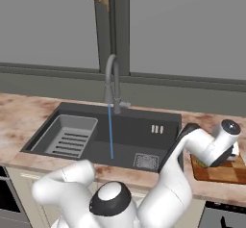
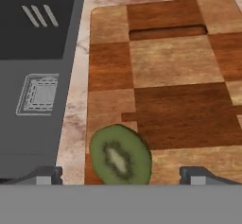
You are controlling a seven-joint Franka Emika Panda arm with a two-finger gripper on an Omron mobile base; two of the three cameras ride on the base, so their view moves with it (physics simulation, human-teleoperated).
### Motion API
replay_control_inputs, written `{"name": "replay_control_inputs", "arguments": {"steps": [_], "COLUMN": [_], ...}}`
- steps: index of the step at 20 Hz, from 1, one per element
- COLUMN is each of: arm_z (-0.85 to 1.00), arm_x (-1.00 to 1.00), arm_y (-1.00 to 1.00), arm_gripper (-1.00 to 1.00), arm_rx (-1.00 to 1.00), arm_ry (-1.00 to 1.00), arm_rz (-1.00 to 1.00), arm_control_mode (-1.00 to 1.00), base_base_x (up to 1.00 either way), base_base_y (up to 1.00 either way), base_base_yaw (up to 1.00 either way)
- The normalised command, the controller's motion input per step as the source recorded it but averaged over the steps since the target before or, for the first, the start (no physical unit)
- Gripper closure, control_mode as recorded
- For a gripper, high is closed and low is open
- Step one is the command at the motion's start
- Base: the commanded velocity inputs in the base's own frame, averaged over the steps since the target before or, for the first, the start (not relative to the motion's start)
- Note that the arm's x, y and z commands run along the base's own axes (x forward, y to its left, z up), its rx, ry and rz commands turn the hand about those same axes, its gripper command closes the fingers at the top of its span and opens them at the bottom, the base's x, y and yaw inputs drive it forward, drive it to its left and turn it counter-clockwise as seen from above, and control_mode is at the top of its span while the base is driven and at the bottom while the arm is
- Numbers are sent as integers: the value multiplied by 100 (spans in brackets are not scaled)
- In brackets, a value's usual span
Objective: Pick the kiwi from the sink and place it on the cutting board to airdry. Then turn off the sink faucet.
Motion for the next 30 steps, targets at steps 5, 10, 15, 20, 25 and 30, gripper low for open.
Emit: {"name": "replay_control_inputs", "arguments": {"steps": [5, 10, 15, 20, 25, 30], "arm_z": [53, 36, 31, 16, 63, 56], "arm_x": [-41, -41, -36, -52, -8, -19], "arm_y": [47, 80, 83, 81, 31, 26], "arm_gripper": [-100, -100, -100, -100, -100, -100], "arm_rx": [0, -11, -7, -2, 16, 8], "arm_ry": [-14, -5, -20, -20, -3, -15], "arm_rz": [15, 20, 25, 17, 39, 36], "arm_control_mode": [-100, -100, -100, -100, -100, -100], "base_base_x": [0, 0, 0, 0, 0, 0], "base_base_y": [0, 0, 0, 0, 0, 0], "base_base_yaw": [0, 0, 0, 0, 0, 0]}}
